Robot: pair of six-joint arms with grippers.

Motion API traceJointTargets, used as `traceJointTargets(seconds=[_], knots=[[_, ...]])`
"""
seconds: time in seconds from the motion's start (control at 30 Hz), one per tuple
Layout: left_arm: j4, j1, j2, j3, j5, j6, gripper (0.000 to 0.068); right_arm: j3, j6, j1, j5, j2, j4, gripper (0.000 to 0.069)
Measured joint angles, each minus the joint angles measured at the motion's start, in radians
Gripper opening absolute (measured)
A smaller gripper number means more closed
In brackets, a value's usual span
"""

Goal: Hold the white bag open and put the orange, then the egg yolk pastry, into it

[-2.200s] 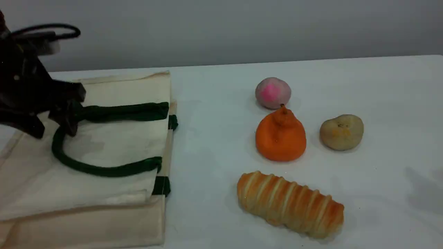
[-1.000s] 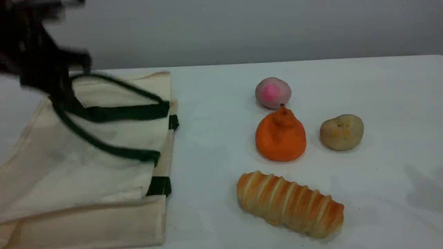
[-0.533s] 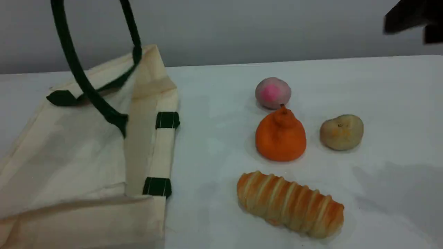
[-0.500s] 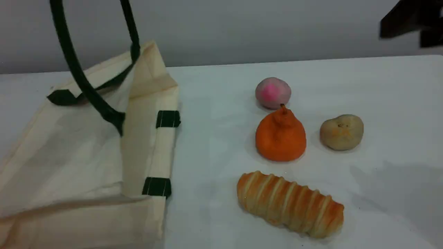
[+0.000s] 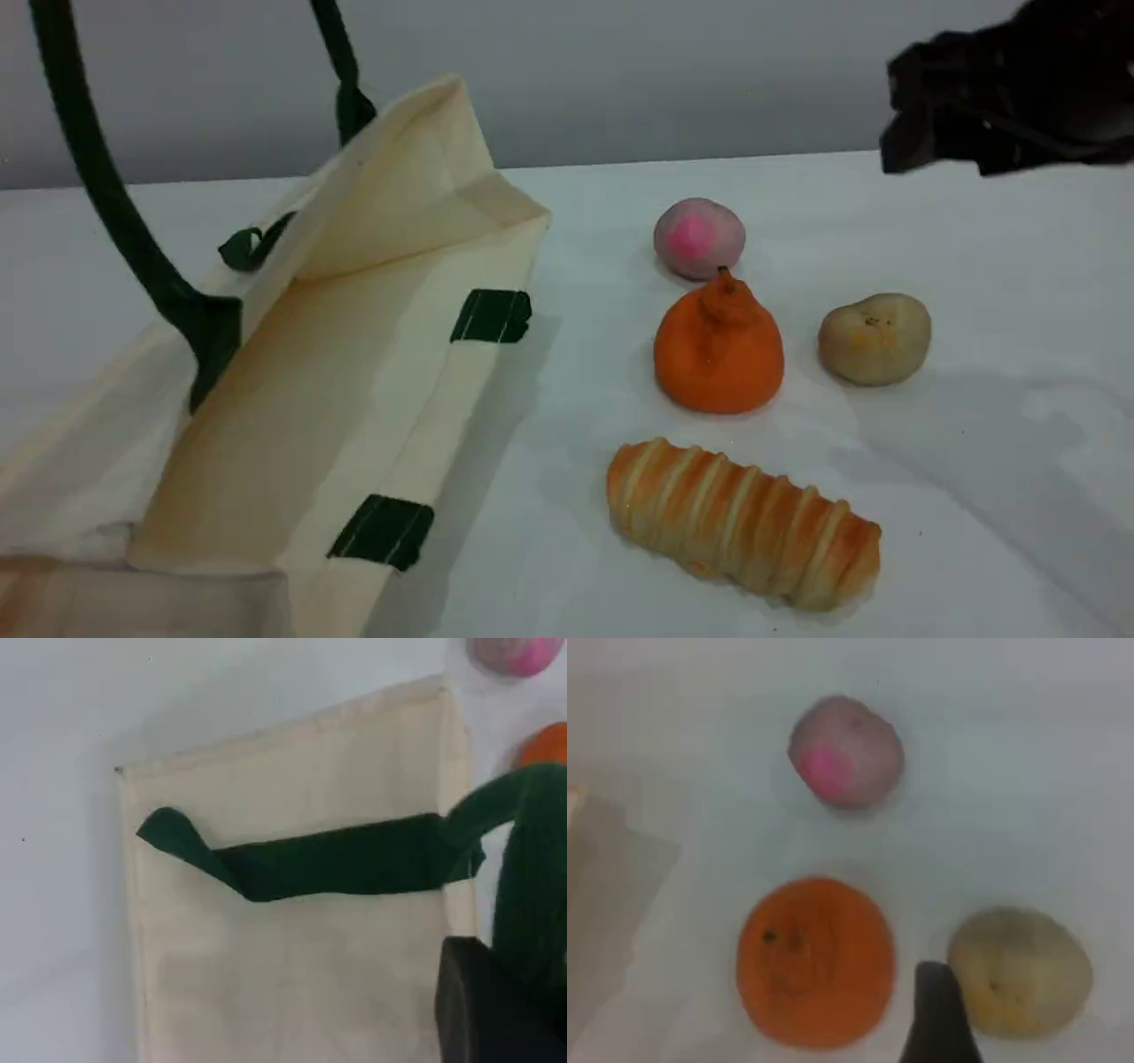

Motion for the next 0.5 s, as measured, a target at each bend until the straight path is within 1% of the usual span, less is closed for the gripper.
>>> traceJointTargets(seconds=[0.13,0.3,0.4,0.5], knots=[[-0.007,-0.003,-0.012,-0.027,0.032,0.0,0.0073,-0.075,-0.016,0.0,0.072,0.06,-0.002,0.0442],[0.005,-0.056,-0.008,-0.082,0.045,0.004,0.0073,-0.153,-0.02,0.003,0.13,0.153,-0.003,0.0442],[0.031,-0.059,-0.005,-0.082,0.049,0.001,0.0073,-0.193,-0.053,0.036,0.176,0.195,-0.003,0.0442],[0.03,-0.059,0.001,-0.082,0.049,0.0,0.0073,-0.209,-0.086,0.084,0.149,0.224,-0.003,0.0442]])
